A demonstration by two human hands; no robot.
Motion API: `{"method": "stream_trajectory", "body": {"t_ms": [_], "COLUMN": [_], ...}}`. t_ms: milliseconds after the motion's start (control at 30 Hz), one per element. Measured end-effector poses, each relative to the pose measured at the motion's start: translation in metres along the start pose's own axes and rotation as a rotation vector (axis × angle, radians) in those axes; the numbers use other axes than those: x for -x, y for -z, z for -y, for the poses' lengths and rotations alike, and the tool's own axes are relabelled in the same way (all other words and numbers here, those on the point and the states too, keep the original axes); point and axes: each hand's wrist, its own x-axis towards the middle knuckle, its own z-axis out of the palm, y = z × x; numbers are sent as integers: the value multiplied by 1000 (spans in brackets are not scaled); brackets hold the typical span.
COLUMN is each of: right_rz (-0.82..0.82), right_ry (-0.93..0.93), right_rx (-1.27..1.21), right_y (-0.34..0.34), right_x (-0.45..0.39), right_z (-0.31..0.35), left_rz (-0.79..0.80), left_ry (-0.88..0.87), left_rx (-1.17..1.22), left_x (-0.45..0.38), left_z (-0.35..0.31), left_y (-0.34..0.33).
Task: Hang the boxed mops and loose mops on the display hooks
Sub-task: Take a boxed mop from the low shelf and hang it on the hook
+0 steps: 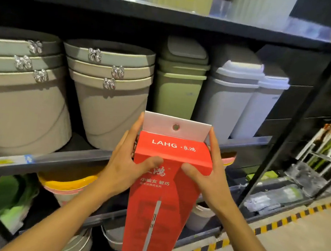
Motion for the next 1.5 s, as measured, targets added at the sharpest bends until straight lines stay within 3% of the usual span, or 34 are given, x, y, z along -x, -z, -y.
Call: {"method": "stream_trajectory", "body": {"t_ms": [367,500,867,1500], "right_rz": [-259,-356,-424,-554], "right_ry": [129,164,216,298], "right_rx": [125,143,124,229], "right_y": [87,143,335,620], "right_x": [20,24,39,-22], "right_z": [96,114,166,200], "left_rz": [182,266,328,304], "left_ry": [-216,-231,-287,-474], "left_rx": [65,141,243,321], "left_x": [-57,-82,-132,-282], "left_z": [-105,-138,-235,-330], "left_y": [-65,-119,-301,-565]}}
